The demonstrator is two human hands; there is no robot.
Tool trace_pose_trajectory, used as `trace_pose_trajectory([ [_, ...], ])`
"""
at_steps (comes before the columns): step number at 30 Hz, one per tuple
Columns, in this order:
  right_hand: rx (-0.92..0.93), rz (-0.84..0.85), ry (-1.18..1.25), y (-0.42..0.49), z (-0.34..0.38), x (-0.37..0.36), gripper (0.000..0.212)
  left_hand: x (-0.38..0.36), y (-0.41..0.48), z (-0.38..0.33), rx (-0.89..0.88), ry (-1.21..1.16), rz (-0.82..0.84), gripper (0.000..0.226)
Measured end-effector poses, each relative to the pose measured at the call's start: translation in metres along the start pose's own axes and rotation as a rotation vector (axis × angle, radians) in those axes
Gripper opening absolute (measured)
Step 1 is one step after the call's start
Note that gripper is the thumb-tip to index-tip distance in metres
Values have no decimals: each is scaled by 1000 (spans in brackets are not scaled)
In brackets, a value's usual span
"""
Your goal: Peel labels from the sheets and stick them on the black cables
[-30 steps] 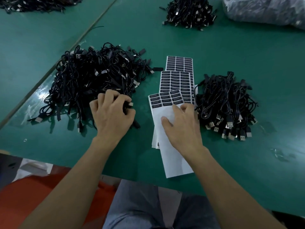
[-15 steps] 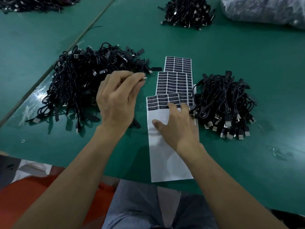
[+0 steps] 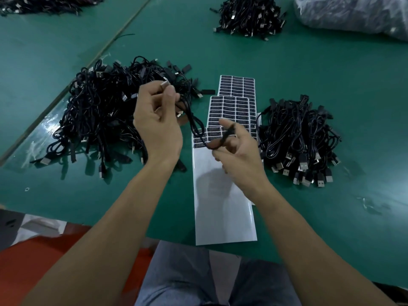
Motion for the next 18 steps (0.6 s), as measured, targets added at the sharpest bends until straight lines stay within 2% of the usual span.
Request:
trace_pose_trajectory([
  [3, 3, 89, 78, -3, -2, 0, 60, 9, 1, 6, -6, 65, -45, 5],
  [7, -8, 206, 127, -7, -3, -5, 59, 16, 2, 8, -59, 170, -61, 11],
  [9, -4, 234, 44, -9, -2, -9, 57, 18, 3, 8, -88, 192, -63, 9],
  [12, -28, 189, -170, -12, -2, -14, 46, 20, 4, 7, -125, 201, -83, 5],
  [14, -59, 167, -279, -13, -3, -19, 56, 20, 4, 4, -146, 192, -97, 6],
  [18, -104, 188, -402, -12, -5, -33, 97, 16, 2, -1, -137, 147, -109, 6],
])
Point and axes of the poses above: each hand's wrist, its own y-axis towards the middle knuckle, its own x-axis out of the back of the hand, z = x × y, the point moved 6 cm from there along y, towards the middle knuckle, and after that the axes turned 6 degrees about -y, right-handed, at the moved point
